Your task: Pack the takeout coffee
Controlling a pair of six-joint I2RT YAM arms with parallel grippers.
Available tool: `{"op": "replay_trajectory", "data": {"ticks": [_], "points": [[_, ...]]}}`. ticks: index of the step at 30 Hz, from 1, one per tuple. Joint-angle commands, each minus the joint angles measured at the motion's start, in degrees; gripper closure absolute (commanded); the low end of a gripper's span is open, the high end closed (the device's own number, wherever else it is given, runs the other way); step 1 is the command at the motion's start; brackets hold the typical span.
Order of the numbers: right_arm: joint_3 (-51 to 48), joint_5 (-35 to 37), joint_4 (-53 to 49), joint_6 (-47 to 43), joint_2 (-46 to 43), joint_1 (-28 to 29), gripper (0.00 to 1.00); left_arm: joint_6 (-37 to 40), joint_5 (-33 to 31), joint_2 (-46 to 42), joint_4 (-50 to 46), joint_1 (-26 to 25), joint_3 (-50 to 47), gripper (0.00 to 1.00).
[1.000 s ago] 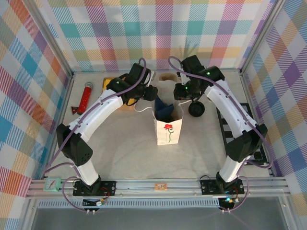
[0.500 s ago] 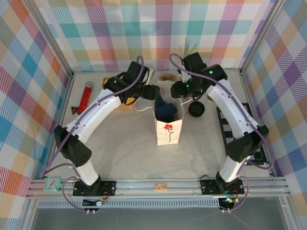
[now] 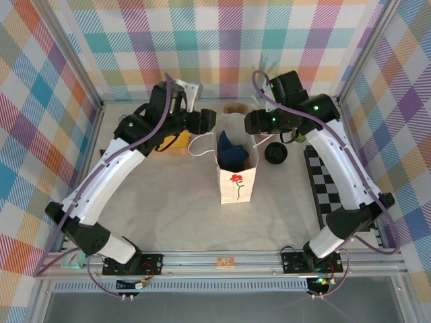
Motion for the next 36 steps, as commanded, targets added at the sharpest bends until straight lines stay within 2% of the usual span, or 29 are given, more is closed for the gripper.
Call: {"op": "replay_trajectory", "data": {"ticks": [1, 23, 36], "points": [[-0.8, 1.0, 1.5, -1.1, -2.2, -0.5, 0.3, 0.9, -1.5, -2.8, 3.4, 0.4, -2.2, 0.29], [-7.5, 3.7, 6.4, -3.0, -9.4, -0.5, 0.26, 2.2, -6.3, -13.1, 11.0, 0.4, -12.1, 0.27], [-14.5, 7.2, 13.3, -4.7, -15.5, -0.5, 0.2, 2.9, -10.3, -19.5, 17.8, 0.4, -20.1, 0.26]]}}
